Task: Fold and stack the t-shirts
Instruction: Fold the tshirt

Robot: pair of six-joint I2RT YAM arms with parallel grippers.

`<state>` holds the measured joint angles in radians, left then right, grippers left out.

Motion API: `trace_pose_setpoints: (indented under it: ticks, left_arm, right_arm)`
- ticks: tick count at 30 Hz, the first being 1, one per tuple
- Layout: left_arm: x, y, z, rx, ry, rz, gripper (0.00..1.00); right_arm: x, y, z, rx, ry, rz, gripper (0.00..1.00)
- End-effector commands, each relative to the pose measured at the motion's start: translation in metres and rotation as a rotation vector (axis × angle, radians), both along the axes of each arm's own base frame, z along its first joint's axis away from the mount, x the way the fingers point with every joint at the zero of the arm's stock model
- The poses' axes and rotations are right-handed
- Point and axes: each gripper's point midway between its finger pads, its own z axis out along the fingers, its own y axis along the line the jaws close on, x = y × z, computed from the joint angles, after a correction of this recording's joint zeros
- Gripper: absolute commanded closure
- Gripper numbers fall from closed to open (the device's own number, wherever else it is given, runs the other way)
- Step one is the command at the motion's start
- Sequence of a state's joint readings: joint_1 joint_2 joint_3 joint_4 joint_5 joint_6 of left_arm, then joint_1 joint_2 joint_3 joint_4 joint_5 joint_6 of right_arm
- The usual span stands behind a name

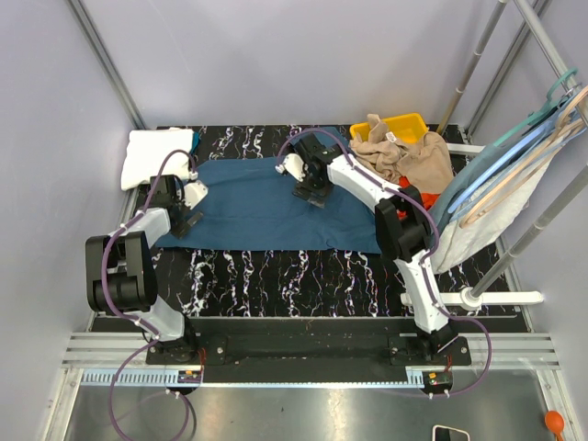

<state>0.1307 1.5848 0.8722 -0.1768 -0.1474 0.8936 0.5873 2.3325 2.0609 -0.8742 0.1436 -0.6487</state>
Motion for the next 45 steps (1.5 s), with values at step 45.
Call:
trace_pose_setpoints:
  ticks: [45]
  left_arm:
    - [-0.025, -0.023, -0.042, 0.010, 0.098, -0.078, 0.01]
  right_arm:
    - [-0.117, -0.064, -0.049, -0.027, 0.083, -0.036, 0.00]
